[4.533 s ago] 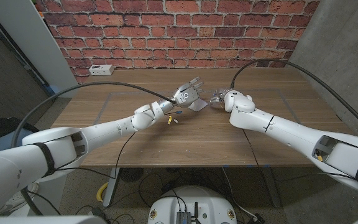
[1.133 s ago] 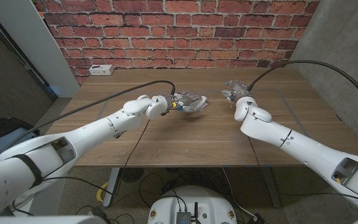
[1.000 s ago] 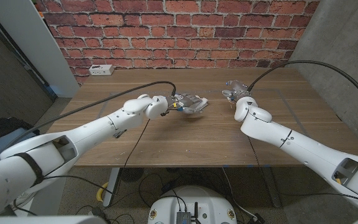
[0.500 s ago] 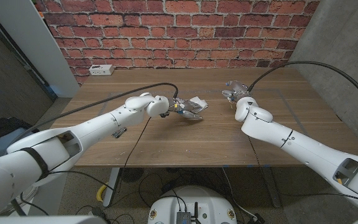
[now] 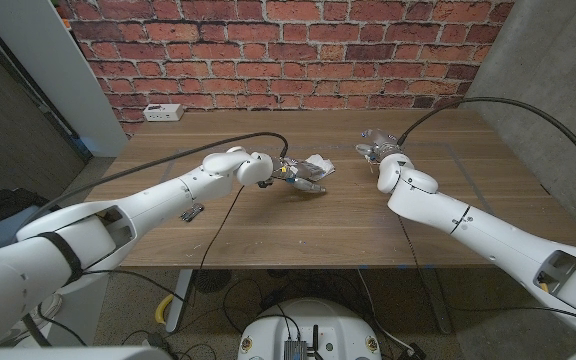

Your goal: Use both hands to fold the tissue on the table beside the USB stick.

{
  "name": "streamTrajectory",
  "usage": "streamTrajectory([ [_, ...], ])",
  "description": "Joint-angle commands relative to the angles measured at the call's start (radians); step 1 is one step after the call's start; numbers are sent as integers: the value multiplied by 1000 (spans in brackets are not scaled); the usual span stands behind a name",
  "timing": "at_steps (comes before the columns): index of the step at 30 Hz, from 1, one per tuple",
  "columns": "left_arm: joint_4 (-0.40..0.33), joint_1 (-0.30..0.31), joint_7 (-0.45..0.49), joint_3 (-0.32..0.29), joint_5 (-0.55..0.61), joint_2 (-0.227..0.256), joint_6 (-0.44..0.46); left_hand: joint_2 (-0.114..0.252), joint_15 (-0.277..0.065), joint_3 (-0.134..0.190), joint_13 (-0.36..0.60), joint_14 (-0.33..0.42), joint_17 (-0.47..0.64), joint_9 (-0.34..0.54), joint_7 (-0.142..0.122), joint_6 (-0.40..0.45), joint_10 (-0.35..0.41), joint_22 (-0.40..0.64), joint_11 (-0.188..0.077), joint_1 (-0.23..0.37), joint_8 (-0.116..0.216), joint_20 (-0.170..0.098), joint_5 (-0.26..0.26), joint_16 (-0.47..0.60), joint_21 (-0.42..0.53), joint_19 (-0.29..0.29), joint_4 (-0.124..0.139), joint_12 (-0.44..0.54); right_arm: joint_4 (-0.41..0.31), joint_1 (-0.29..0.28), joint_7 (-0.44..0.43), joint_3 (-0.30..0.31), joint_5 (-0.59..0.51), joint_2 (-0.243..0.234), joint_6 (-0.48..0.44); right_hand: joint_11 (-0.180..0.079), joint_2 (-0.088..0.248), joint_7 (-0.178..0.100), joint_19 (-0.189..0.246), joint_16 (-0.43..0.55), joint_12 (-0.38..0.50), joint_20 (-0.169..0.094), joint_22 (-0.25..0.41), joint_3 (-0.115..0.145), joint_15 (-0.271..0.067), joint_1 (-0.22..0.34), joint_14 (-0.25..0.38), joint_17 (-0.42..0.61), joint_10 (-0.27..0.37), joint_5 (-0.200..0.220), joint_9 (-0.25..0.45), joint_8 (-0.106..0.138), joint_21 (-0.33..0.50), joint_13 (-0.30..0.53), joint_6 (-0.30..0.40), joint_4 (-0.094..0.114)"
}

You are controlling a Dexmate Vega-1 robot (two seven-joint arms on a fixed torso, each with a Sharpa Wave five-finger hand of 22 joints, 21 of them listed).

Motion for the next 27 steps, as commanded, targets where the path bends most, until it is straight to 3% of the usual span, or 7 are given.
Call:
streamTrajectory([
  [1,-63,29,121,-59,3,40,0,95,28,-44,3,-445,4,4,-33,-368,-440,1,5,-5,25,51,11,33,24,-353,-4,32,21,12,6,-1,3,10,17,3,6,-2,-2,-4,-3,3,1,-1,2,-7,-3,0,8,-5,0,-1,-4,0,8,0],
  [5,-81,56,220,-93,-1,57,-15,101,46,-77,4,-348,2,4,-48,-281,-340,-2,-5,2,41,92,19,56,48,-287,-9,61,29,13,2,2,5,15,26,3,6,-3,-1,-4,-4,3,1,-2,2,-7,-3,-1,8,-5,0,-1,-4,0,8,-1],
  [12,-97,113,372,-158,-33,68,-11,112,42,-89,4,-221,-3,2,-66,-167,-188,-7,-17,13,52,132,30,73,76,-200,-15,98,45,11,-9,12,11,25,48,3,7,-4,0,-4,-5,4,1,-3,2,-7,-1,-1,10,-6,0,-2,-5,0,9,-2],
  [17,-90,136,398,-194,-93,65,-7,114,43,-86,3,-189,-5,2,-71,-142,-168,-8,-13,18,50,141,33,73,91,-154,-18,97,50,-1,-22,34,28,29,77,4,8,-4,2,-3,-5,4,1,-3,0,-7,1,-2,13,-6,0,-2,-5,0,10,-3],
  [27,-73,172,412,-254,-231,68,-22,115,43,-81,2,-167,-6,1,-73,-117,-149,-9,-10,23,50,148,35,71,99,-130,-21,98,54,-43,-50,101,92,36,152,5,11,-2,8,-3,-7,4,1,-4,1,-6,2,-3,16,-6,0,-2,-5,0,14,-5],
])
